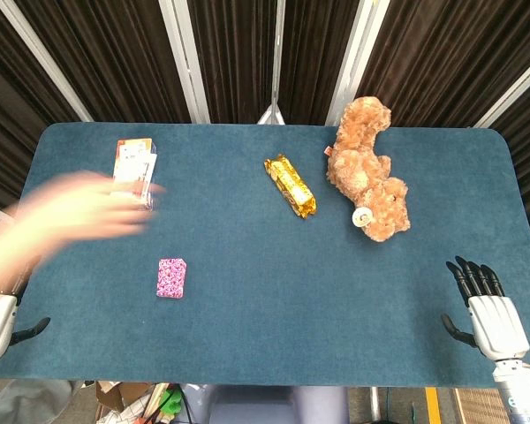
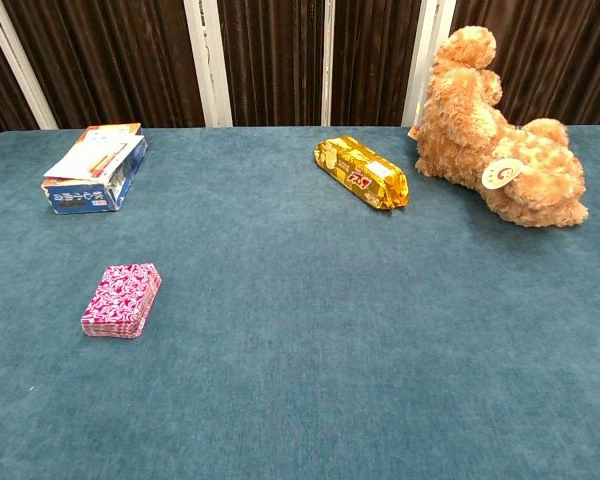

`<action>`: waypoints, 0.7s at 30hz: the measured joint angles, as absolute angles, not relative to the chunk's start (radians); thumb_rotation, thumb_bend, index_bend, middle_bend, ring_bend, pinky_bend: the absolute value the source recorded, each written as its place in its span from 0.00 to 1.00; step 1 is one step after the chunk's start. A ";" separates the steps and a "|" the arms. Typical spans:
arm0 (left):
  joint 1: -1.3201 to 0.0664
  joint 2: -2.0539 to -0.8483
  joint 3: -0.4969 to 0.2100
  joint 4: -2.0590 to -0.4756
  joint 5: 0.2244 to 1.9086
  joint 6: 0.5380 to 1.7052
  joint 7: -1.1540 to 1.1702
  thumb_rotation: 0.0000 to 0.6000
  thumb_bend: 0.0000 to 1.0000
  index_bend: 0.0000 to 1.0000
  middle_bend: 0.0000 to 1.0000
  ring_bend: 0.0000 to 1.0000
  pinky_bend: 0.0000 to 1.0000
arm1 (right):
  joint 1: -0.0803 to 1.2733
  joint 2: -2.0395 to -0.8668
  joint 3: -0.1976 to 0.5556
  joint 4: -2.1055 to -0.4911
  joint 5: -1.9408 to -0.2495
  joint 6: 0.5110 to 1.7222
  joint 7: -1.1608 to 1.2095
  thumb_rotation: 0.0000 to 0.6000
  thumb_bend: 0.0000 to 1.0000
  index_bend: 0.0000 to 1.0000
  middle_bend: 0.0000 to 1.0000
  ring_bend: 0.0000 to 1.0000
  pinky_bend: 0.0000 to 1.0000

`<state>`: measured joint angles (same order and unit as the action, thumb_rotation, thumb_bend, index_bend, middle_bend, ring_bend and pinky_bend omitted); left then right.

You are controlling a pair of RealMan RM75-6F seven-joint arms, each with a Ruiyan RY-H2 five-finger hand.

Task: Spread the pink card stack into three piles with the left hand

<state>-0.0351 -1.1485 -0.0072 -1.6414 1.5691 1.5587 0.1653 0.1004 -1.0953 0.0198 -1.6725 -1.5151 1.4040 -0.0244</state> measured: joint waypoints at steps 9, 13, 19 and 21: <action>-0.040 -1.147 -0.006 -1.649 1.555 1.537 0.174 1.00 0.17 0.00 0.00 0.00 0.00 | 0.099 -1.095 0.020 -1.675 -1.514 1.406 -0.023 1.00 0.36 0.00 0.00 0.00 0.05; -0.055 -1.142 -0.009 -1.672 1.534 1.494 0.193 1.00 0.17 0.00 0.00 0.00 0.00 | 0.101 -1.096 0.020 -1.677 -1.514 1.400 -0.022 1.00 0.36 0.00 0.00 0.00 0.05; -0.128 -1.134 -0.037 -1.774 1.437 1.355 0.327 1.00 0.17 0.00 0.00 0.00 0.00 | 0.106 -1.094 0.019 -1.676 -1.516 1.394 -0.016 1.00 0.36 0.00 0.00 0.00 0.05; -0.156 -1.139 -0.050 -1.807 1.387 1.313 0.388 1.00 0.20 0.05 0.00 0.00 0.00 | 0.105 -1.092 0.018 -1.676 -1.517 1.395 -0.012 1.00 0.36 0.00 0.00 0.00 0.05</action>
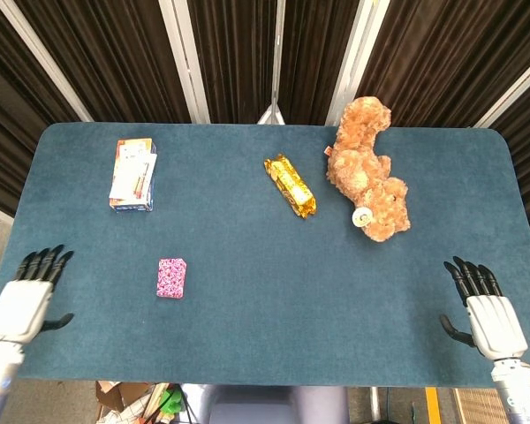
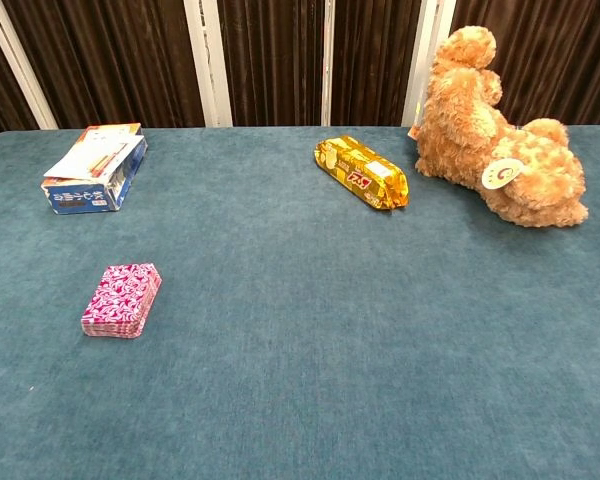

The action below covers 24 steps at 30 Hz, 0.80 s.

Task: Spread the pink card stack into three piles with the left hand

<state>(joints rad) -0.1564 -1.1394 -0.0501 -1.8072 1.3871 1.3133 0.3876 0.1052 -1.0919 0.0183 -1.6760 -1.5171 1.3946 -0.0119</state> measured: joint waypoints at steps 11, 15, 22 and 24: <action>-0.344 -1.259 -0.132 -1.911 1.006 1.146 0.724 1.00 0.25 0.09 0.00 0.00 0.00 | 0.104 -1.089 0.015 -1.676 -1.524 1.397 0.001 1.00 0.36 0.00 0.00 0.00 0.05; -0.418 -1.330 -0.149 -1.917 0.858 1.134 0.845 1.00 0.26 0.09 0.00 0.00 0.00 | 0.105 -1.087 0.016 -1.676 -1.519 1.393 0.011 1.00 0.36 0.00 0.00 0.00 0.05; -0.555 -1.491 -0.172 -1.882 0.647 1.185 1.020 1.00 0.26 0.09 0.00 0.00 0.00 | 0.105 -1.084 0.014 -1.676 -1.523 1.392 0.022 1.00 0.36 0.00 0.00 0.00 0.05; -0.580 -1.522 -0.178 -1.863 0.616 1.199 1.036 1.00 0.26 0.09 0.00 0.00 0.00 | 0.105 -1.083 0.014 -1.677 -1.522 1.391 0.024 1.00 0.36 0.00 0.00 0.00 0.05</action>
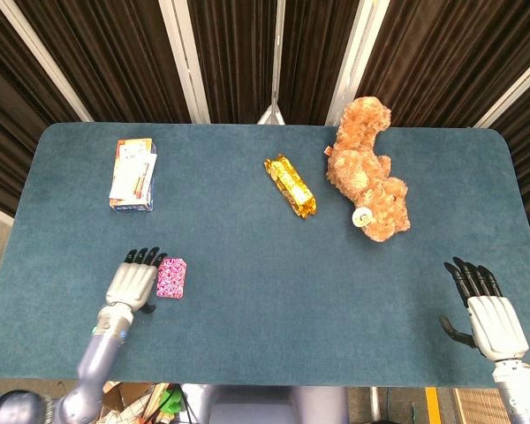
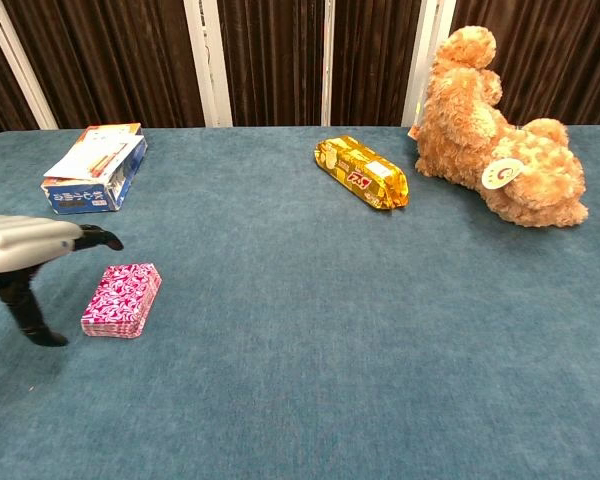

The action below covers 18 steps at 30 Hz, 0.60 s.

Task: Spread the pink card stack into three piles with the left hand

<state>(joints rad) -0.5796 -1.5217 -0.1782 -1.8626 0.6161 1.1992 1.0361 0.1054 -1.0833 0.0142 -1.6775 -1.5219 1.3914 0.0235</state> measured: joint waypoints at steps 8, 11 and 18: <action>-0.652 -1.602 -0.195 -1.797 0.530 1.238 1.067 1.00 0.30 0.11 0.00 0.00 0.00 | 0.106 -1.081 0.014 -1.678 -1.520 1.389 0.033 1.00 0.36 0.00 0.00 0.00 0.05; -0.668 -1.618 -0.197 -1.776 0.508 1.243 1.068 1.00 0.30 0.12 0.00 0.00 0.00 | 0.106 -1.080 0.013 -1.679 -1.522 1.390 0.033 1.00 0.36 0.00 0.00 0.00 0.05; -0.698 -1.647 -0.193 -1.735 0.473 1.243 1.068 1.00 0.38 0.29 0.00 0.00 0.00 | 0.106 -1.080 0.013 -1.681 -1.520 1.389 0.036 1.00 0.36 0.00 0.00 0.00 0.05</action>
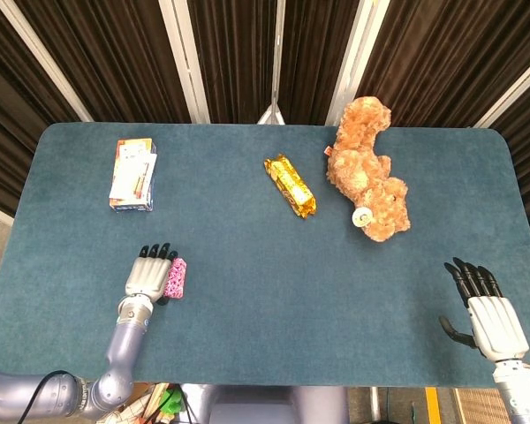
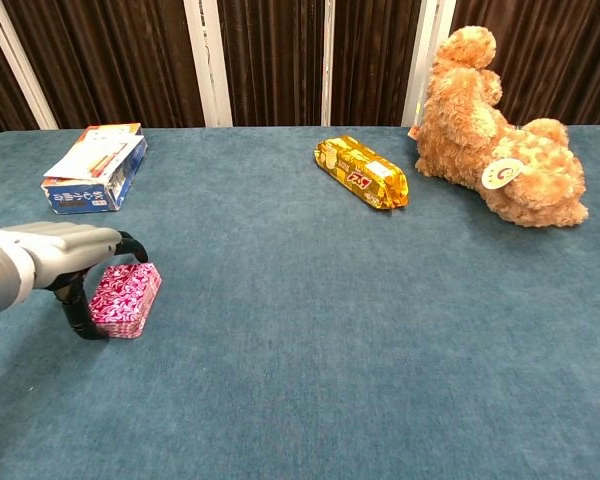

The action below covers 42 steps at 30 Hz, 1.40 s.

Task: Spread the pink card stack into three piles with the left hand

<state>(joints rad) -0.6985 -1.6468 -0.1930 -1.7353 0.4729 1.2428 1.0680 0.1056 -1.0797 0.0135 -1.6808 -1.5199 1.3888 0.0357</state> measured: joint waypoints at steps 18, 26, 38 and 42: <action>-0.701 -1.570 -0.173 -1.796 0.544 1.266 0.973 1.00 0.46 0.53 0.00 0.00 0.00 | 0.105 -1.079 0.013 -1.680 -1.523 1.392 0.039 1.00 0.36 0.00 0.00 0.00 0.05; -0.650 -1.434 -0.116 -1.851 0.601 1.259 0.892 1.00 0.46 0.53 0.00 0.00 0.00 | 0.104 -1.082 0.013 -1.683 -1.523 1.394 0.033 1.00 0.36 0.00 0.00 0.00 0.05; -0.621 -1.417 -0.048 -1.755 0.625 1.159 0.789 1.00 0.38 0.37 0.00 0.00 0.00 | 0.103 -1.084 0.013 -1.687 -1.520 1.395 0.025 1.00 0.36 0.00 0.00 0.00 0.05; -0.629 -1.413 -0.045 -1.762 0.589 1.157 0.807 1.00 0.32 0.28 0.00 0.00 0.00 | 0.103 -1.083 0.013 -1.685 -1.520 1.394 0.029 1.00 0.36 0.00 0.00 0.00 0.05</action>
<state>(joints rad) -0.6291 -1.4125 -0.0451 -1.7617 0.5890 1.1567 0.8068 0.1028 -1.0832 0.0132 -1.6849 -1.5200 1.3942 0.0286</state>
